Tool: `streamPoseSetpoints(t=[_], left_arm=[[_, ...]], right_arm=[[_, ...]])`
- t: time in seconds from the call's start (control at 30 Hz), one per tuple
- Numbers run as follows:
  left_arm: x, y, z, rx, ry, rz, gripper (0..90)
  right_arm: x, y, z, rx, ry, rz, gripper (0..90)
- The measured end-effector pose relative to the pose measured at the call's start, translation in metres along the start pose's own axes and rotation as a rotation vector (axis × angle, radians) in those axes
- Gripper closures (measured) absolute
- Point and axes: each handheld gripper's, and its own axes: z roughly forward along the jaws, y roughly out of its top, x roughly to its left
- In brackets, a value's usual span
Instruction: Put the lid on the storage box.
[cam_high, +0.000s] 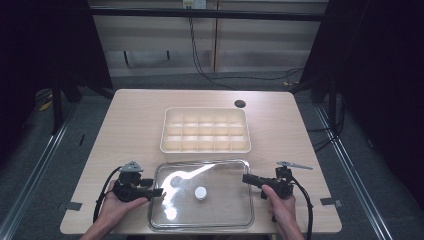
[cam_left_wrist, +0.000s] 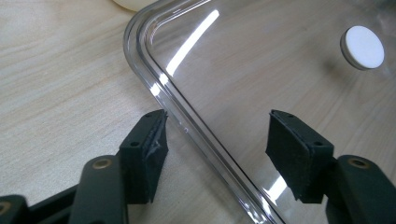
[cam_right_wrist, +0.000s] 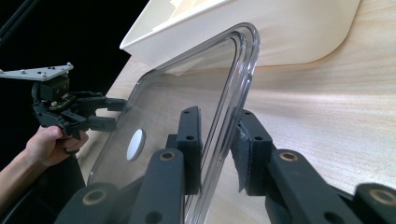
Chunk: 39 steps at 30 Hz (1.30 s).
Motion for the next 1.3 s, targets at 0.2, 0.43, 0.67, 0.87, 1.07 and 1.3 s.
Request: streamPoseSetpoints(t=[0.2, 0.43, 0.67, 0.87, 1.07, 1.3], left_arm=[[0.001, 0.0, 0.0, -0.005, -0.02, -0.024, 34.1], [0.0, 0.001, 0.002, 0.002, -0.056, -0.031, 33.7], [0.002, 0.002, -0.003, -0.017, -0.087, -0.05, 39.2], [0.001, 0.003, -0.009, -0.057, -0.095, -0.037, 44.6], [0.001, 0.003, -0.013, -0.075, -0.105, -0.045, 48.0], [0.0, 0.004, -0.018, -0.097, -0.095, -0.054, 52.2]], right_arm=[[0.001, 0.001, -0.001, -0.004, 0.0, -0.01, 74.5], [0.002, 0.001, -0.001, 0.001, -0.006, -0.024, 74.6], [0.004, 0.002, -0.001, 0.007, -0.019, -0.036, 74.6], [0.005, 0.002, 0.0, 0.009, -0.042, -0.052, 74.3], [0.007, 0.002, 0.0, 0.005, -0.049, -0.056, 73.9], [0.014, 0.005, 0.001, 0.013, -0.098, -0.095, 71.3]])
